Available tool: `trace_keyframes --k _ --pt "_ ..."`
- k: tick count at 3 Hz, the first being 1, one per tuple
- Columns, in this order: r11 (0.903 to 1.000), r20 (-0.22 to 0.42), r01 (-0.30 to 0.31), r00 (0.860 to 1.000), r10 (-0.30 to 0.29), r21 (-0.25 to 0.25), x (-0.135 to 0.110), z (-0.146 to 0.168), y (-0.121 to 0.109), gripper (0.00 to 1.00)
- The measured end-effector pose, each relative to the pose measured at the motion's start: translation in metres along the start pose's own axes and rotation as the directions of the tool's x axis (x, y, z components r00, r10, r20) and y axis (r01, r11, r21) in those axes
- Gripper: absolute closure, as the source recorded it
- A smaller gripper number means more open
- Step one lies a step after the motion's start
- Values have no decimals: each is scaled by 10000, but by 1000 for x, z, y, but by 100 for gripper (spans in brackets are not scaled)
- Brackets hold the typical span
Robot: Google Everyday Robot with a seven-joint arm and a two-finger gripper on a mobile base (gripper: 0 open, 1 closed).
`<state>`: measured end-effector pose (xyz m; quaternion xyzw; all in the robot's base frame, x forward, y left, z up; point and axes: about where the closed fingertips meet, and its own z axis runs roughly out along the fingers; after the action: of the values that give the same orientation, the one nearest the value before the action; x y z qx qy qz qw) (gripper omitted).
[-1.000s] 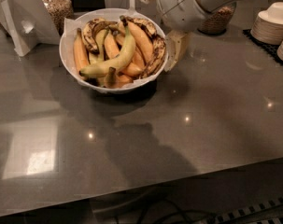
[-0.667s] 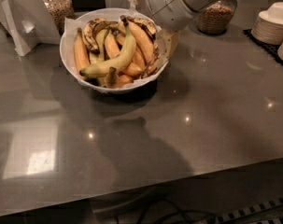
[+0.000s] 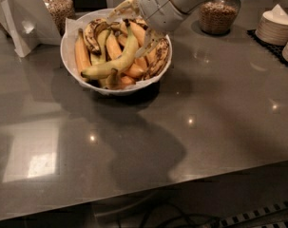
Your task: Pick banana from white bowl
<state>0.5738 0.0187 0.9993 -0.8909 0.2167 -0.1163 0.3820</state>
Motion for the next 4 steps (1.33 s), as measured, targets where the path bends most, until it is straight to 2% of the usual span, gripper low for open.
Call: trace_keyframes --k 1,3,4 --pt "9999 266 -22 9996 26 -169 1 16 4 50" --pt "9979 714 24 9974 22 -649 6 48 14 42" --pt "9957 841 70 9965 7 -924 10 62 20 41"
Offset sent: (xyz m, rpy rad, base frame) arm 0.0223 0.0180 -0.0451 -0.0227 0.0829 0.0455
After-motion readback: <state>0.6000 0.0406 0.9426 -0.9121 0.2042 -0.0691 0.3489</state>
